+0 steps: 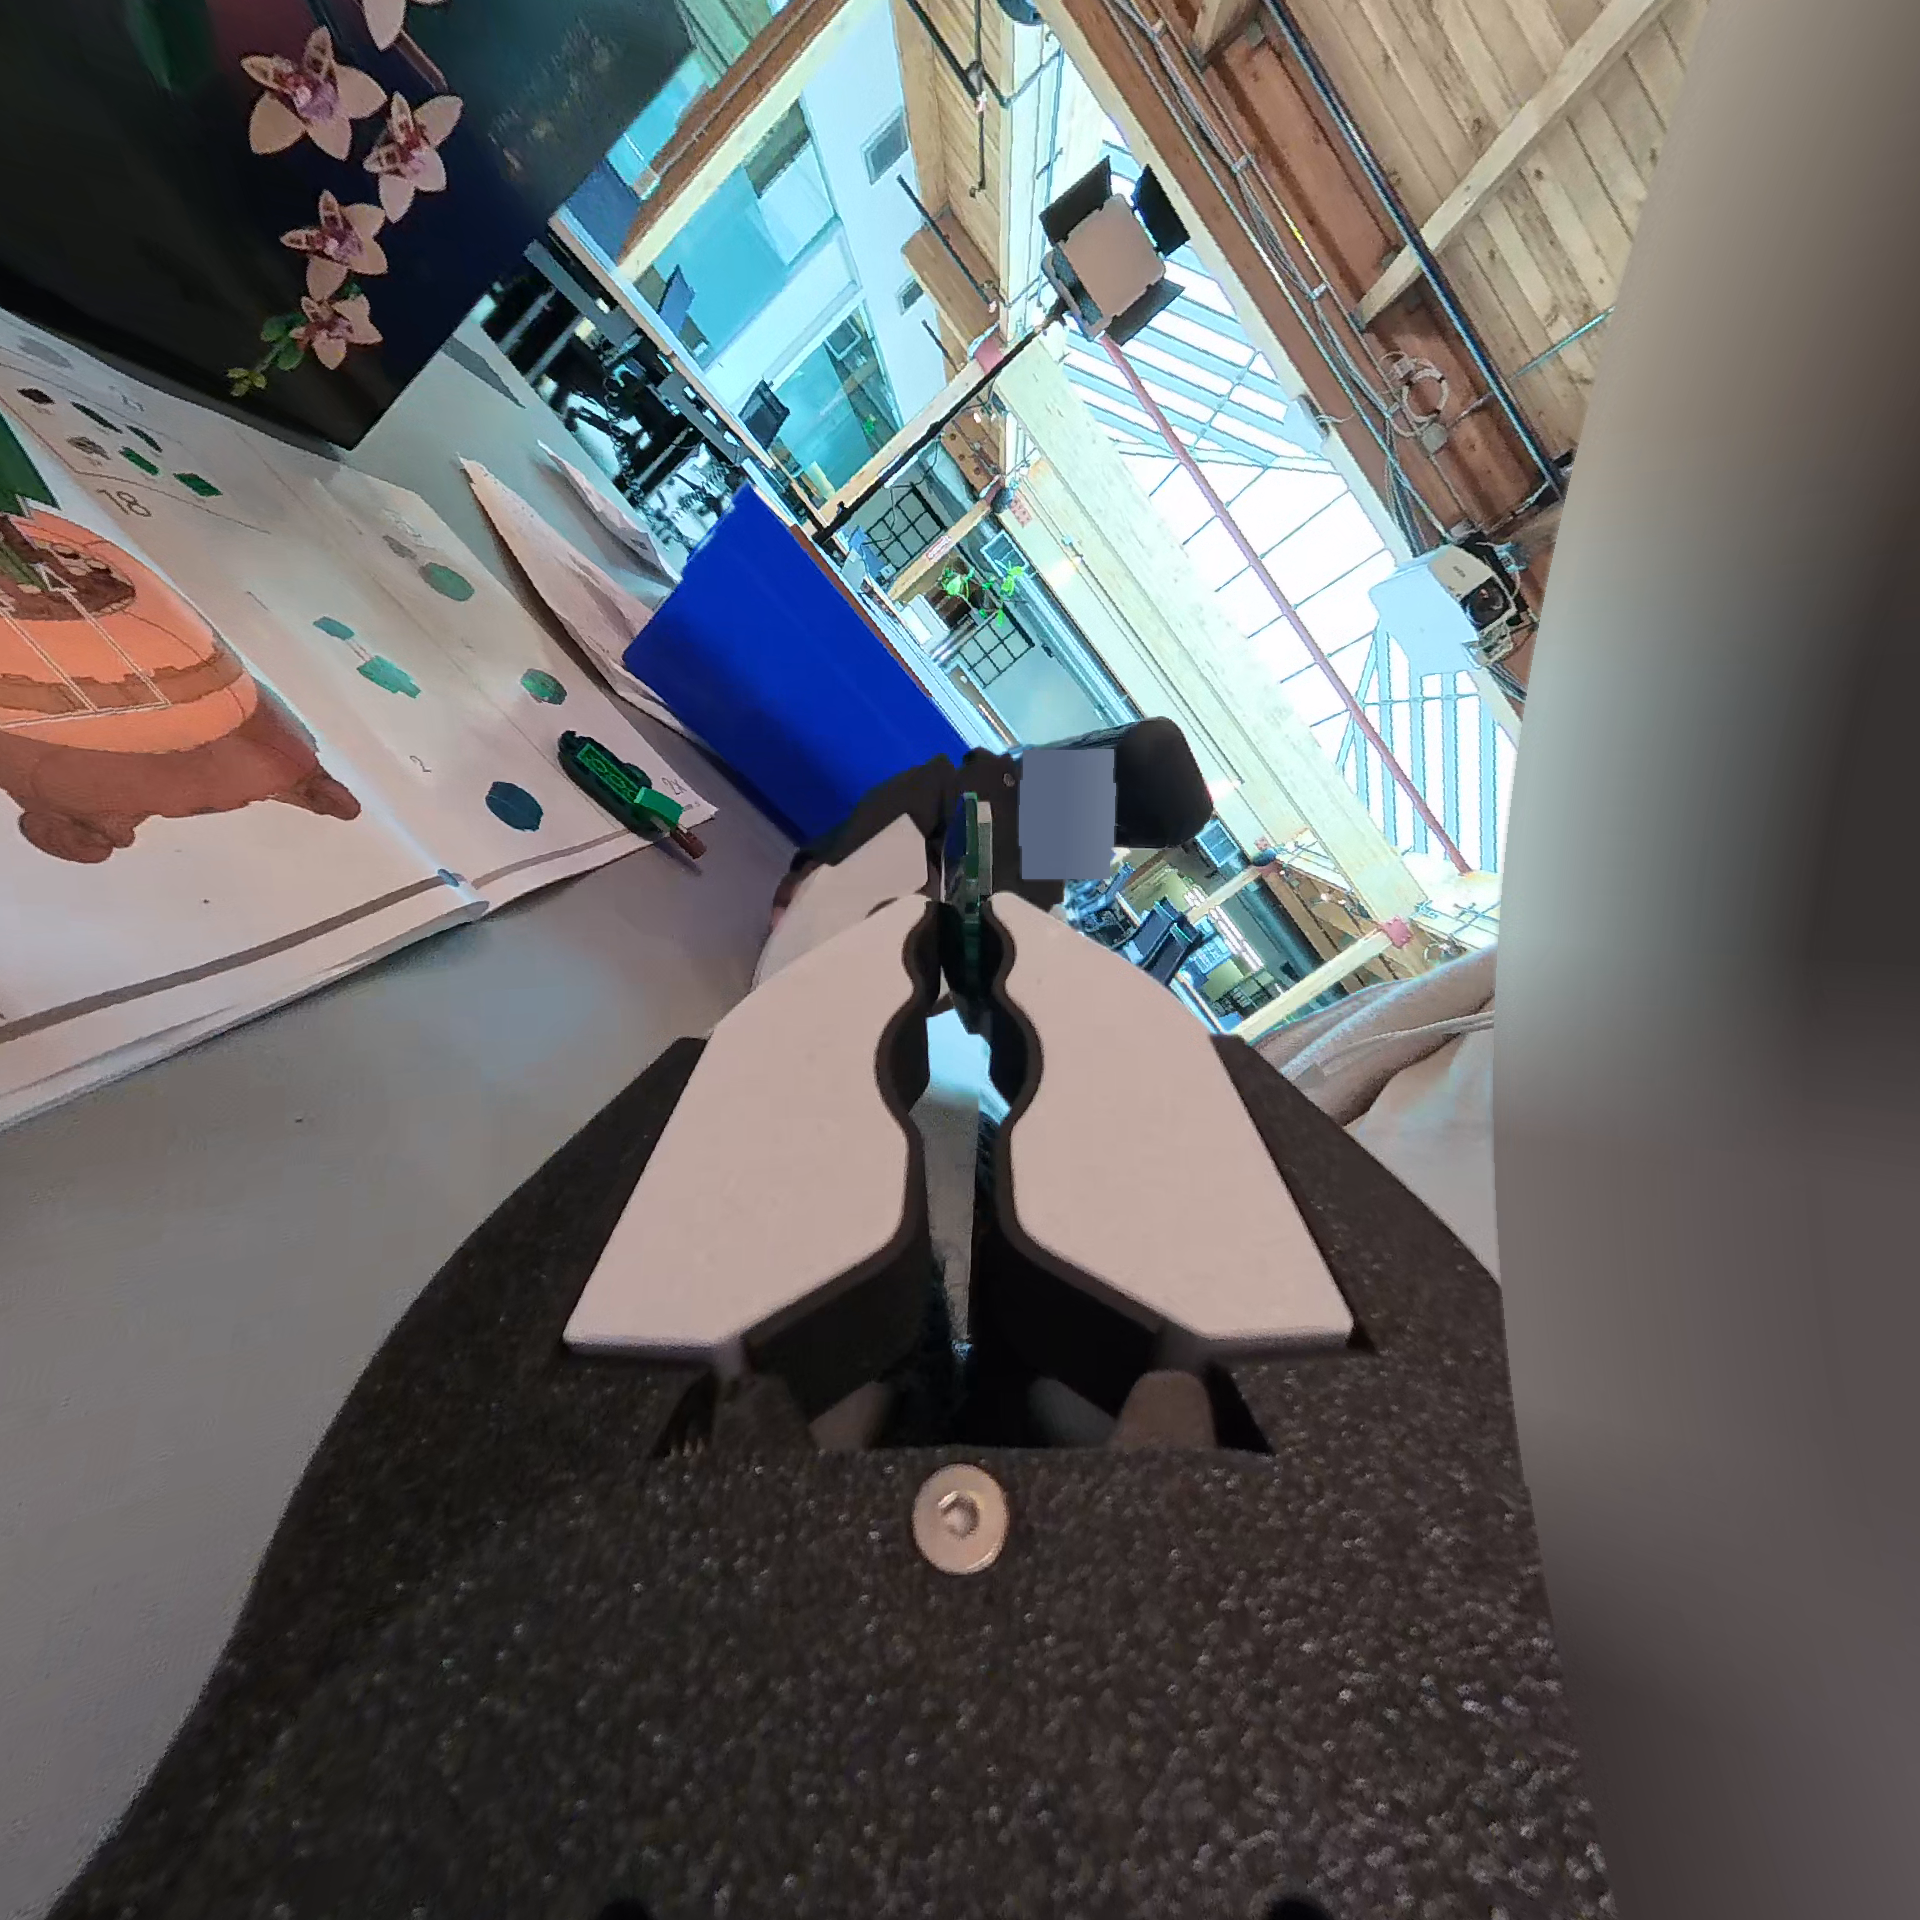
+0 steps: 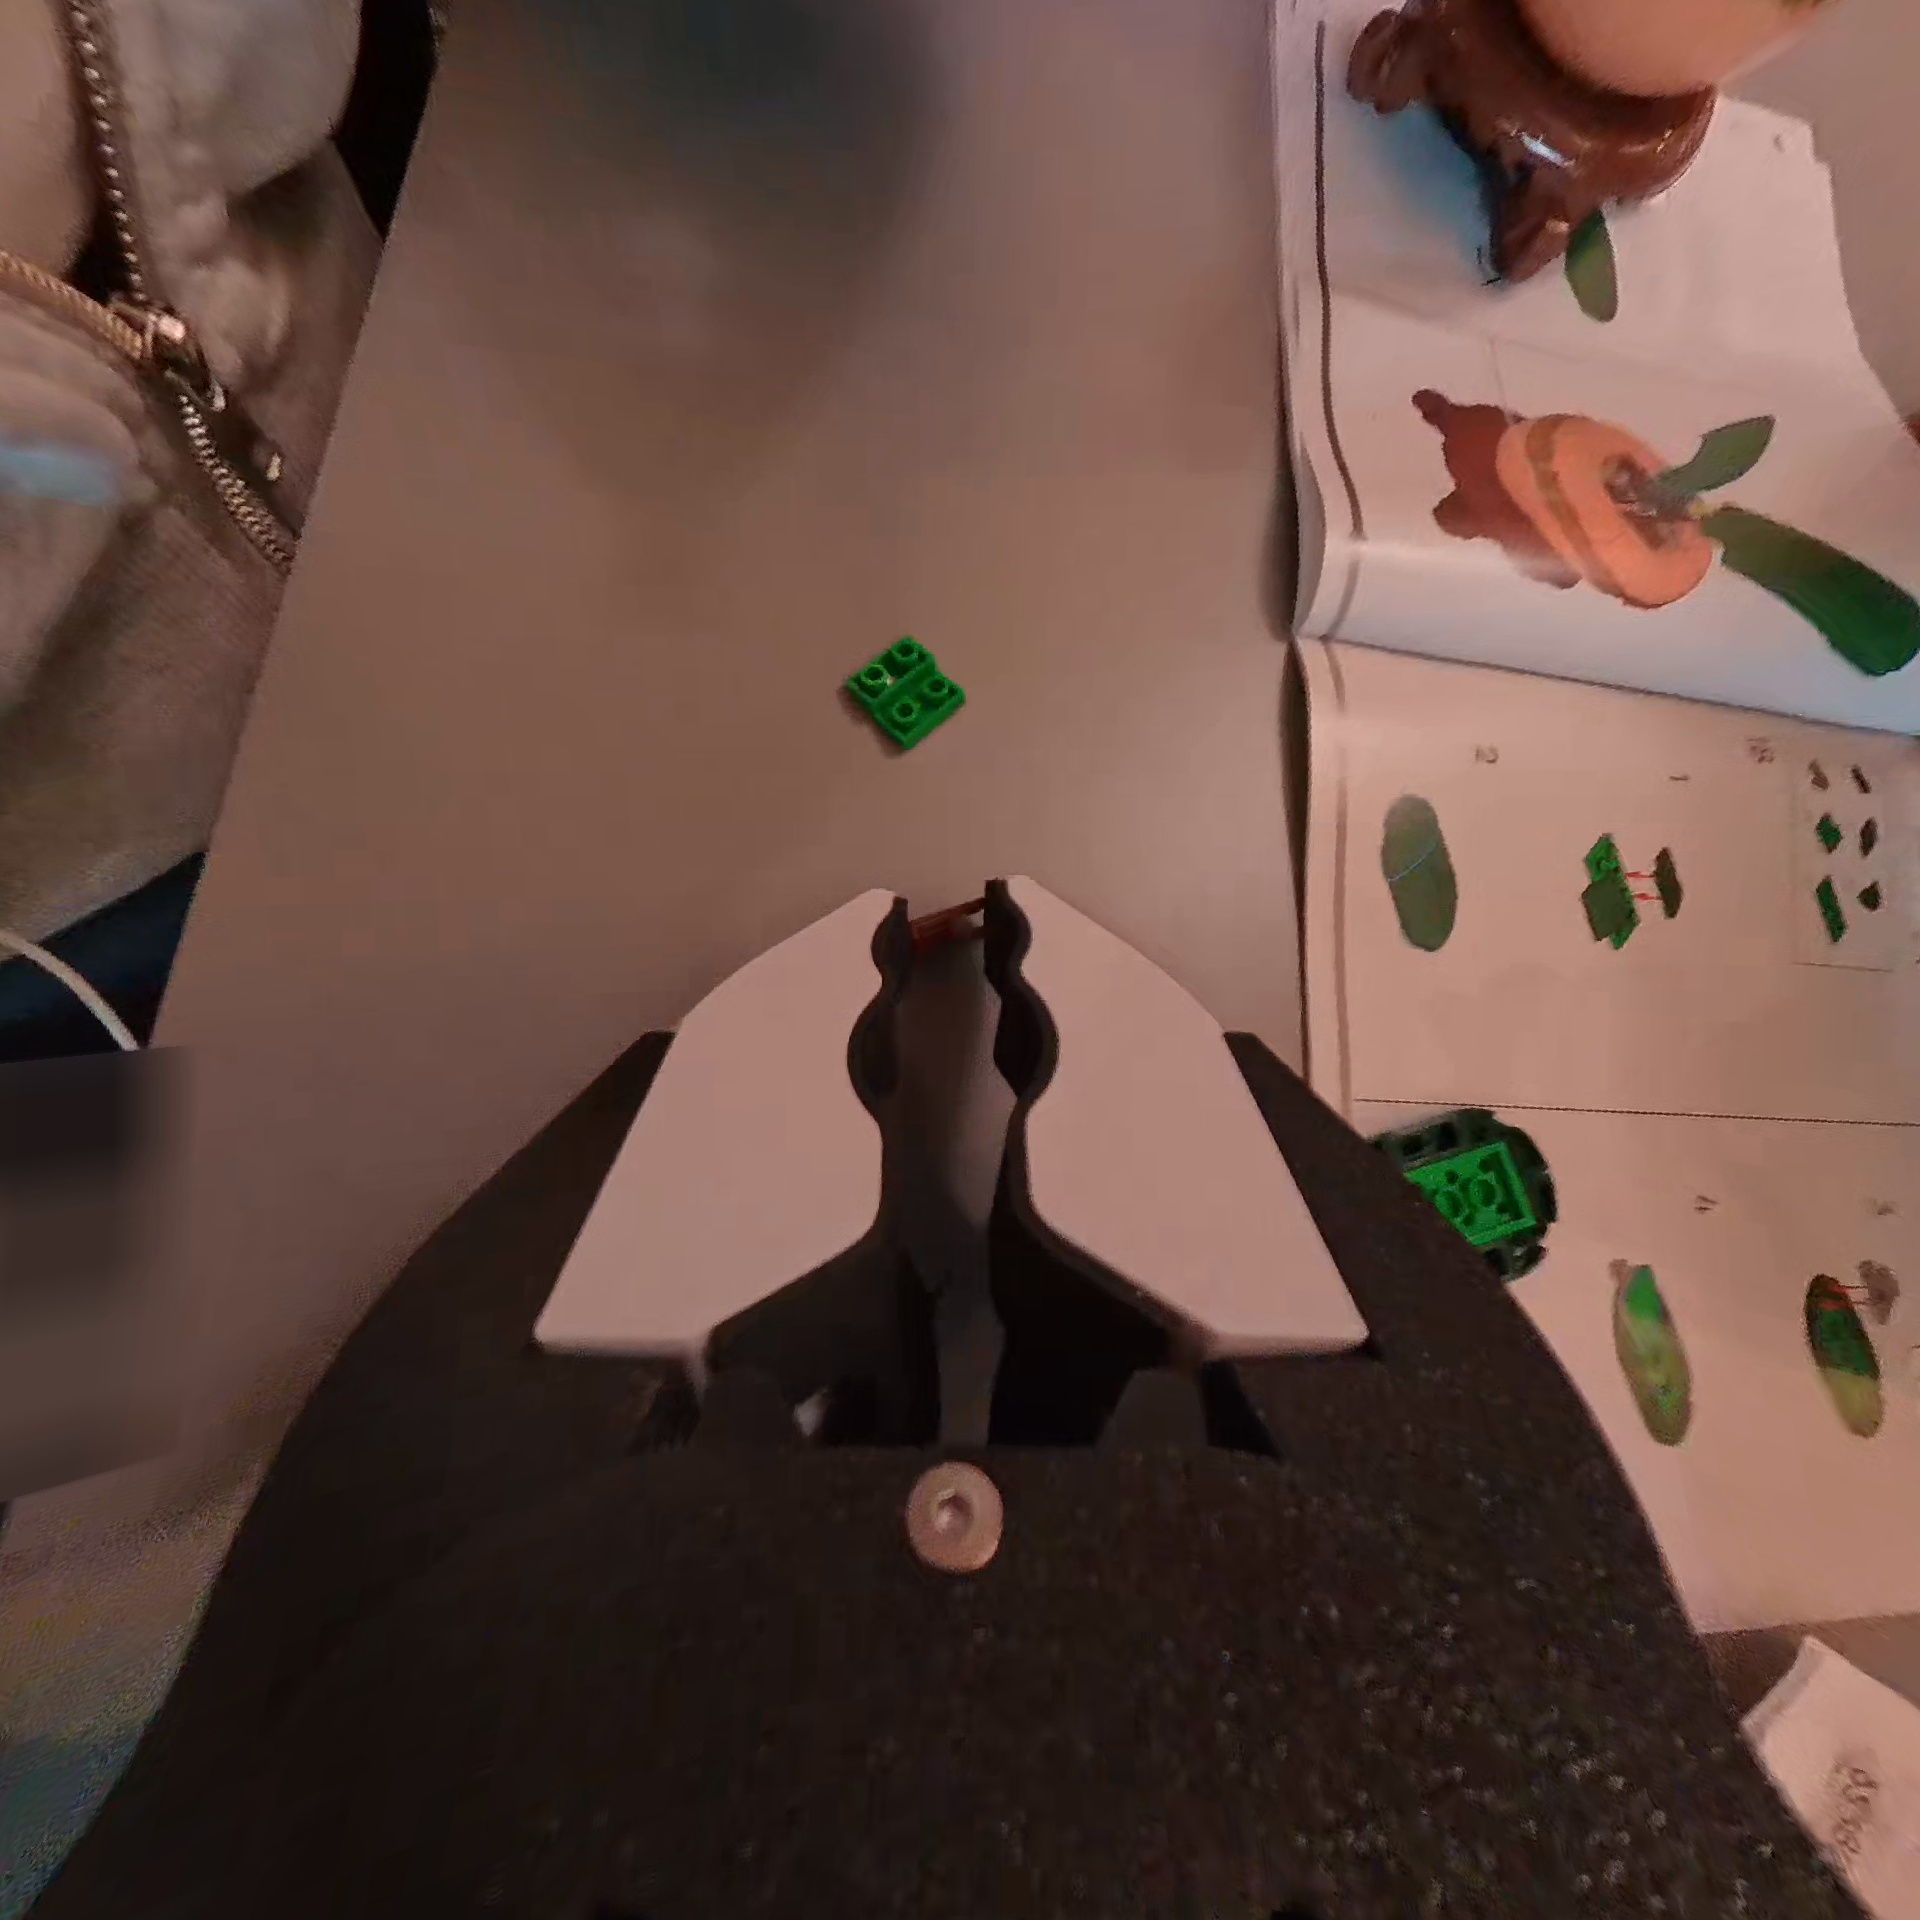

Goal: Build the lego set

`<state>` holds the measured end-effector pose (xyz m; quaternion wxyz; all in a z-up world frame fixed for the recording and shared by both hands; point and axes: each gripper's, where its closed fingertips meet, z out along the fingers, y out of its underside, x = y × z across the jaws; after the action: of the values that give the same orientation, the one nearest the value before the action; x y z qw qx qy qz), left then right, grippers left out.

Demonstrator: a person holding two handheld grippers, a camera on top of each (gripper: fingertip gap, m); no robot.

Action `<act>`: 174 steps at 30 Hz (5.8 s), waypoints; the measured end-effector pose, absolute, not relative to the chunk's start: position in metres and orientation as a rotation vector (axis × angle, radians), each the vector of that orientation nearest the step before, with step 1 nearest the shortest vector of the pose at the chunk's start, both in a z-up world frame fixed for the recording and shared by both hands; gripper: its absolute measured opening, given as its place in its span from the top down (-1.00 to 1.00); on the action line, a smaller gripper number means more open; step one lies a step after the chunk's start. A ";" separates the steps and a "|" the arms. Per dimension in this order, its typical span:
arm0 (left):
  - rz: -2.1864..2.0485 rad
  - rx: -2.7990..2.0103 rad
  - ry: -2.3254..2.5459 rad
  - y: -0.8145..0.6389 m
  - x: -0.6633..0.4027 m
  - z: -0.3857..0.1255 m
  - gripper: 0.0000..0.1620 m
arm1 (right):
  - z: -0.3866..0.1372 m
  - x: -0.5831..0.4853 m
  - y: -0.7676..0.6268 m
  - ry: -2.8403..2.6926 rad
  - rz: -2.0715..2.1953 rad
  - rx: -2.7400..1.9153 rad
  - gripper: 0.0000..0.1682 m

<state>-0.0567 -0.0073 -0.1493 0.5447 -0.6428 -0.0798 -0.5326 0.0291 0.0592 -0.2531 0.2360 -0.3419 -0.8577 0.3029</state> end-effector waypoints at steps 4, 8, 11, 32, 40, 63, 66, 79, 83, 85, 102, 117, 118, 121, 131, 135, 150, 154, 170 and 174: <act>-1.251 -1.530 -0.226 -0.006 -0.058 -0.152 0.94 | -0.233 0.021 0.067 -2.192 0.880 -0.949 0.69; -1.251 -1.552 -0.259 -0.003 -0.060 -0.158 0.94 | -0.216 0.028 0.078 -2.020 0.914 -1.050 0.62; -1.257 -1.569 -0.265 0.000 -0.059 -0.162 0.94 | -0.211 0.038 0.087 -1.922 0.886 -1.114 0.67; -1.255 -1.612 -0.238 0.002 -0.053 -0.168 0.94 | -0.233 0.081 0.079 -1.982 0.847 -1.339 0.76; -1.257 -1.595 -0.242 0.001 -0.054 -0.167 0.94 | -0.237 0.124 0.043 -2.152 1.033 -1.396 0.89; -1.225 -1.616 -0.283 -0.004 -0.056 -0.172 0.94 | -0.234 0.083 0.029 -1.935 1.005 -1.504 0.66; -1.207 -1.617 -0.275 -0.005 -0.056 -0.172 0.94 | -0.237 0.063 0.016 -1.905 0.979 -1.567 0.65; -1.119 -1.590 -0.152 -0.021 -0.047 -0.165 0.94 | -0.254 0.039 0.044 -1.910 0.716 -1.512 0.83; -1.109 -1.614 -0.154 -0.024 -0.045 -0.167 0.94 | -0.253 0.036 0.047 -1.956 0.753 -1.500 0.71; -1.127 -1.638 -0.180 -0.025 -0.045 -0.170 0.94 | -0.243 0.031 0.045 -1.986 0.797 -1.417 0.63; -1.236 -1.638 -0.257 -0.023 -0.050 -0.174 0.94 | -0.256 0.001 0.018 -2.242 0.759 -1.356 0.94; -1.258 -1.616 -0.271 -0.023 -0.052 -0.172 0.94 | -0.228 0.006 0.030 -1.912 1.126 -1.492 0.99; -1.258 -1.619 -0.270 -0.023 -0.052 -0.173 0.94 | -0.228 0.007 0.034 -1.889 1.135 -1.522 0.99; -1.259 -1.623 -0.268 -0.023 -0.051 -0.173 0.94 | -0.234 0.014 0.047 -1.851 1.109 -1.628 0.97; -1.255 -1.639 -0.277 -0.021 -0.051 -0.175 0.94 | -0.256 0.020 0.029 -2.028 0.883 -1.675 0.70; -1.262 -1.638 -0.276 -0.022 -0.051 -0.175 0.94 | -0.257 0.016 0.028 -2.043 0.912 -1.641 0.92; -1.276 -1.639 -0.280 -0.022 -0.050 -0.175 0.94 | -0.225 0.000 0.050 -2.135 0.546 -0.855 0.93; -1.268 -1.638 -0.284 -0.022 -0.052 -0.176 0.94 | -0.232 -0.004 0.048 -2.172 0.342 -0.658 0.86; -1.253 -1.682 -0.313 -0.018 -0.051 -0.181 0.94 | -0.257 0.054 0.051 -1.778 0.669 -1.929 0.89; -1.246 -1.690 -0.314 -0.018 -0.051 -0.182 0.94 | -0.256 0.046 0.047 -1.922 0.645 -1.733 0.98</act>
<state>-0.0506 -0.0177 -0.1819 0.4877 -0.6948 -0.1290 -0.5126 0.0461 0.0470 -0.2565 0.2352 -0.6315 -0.7004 0.2351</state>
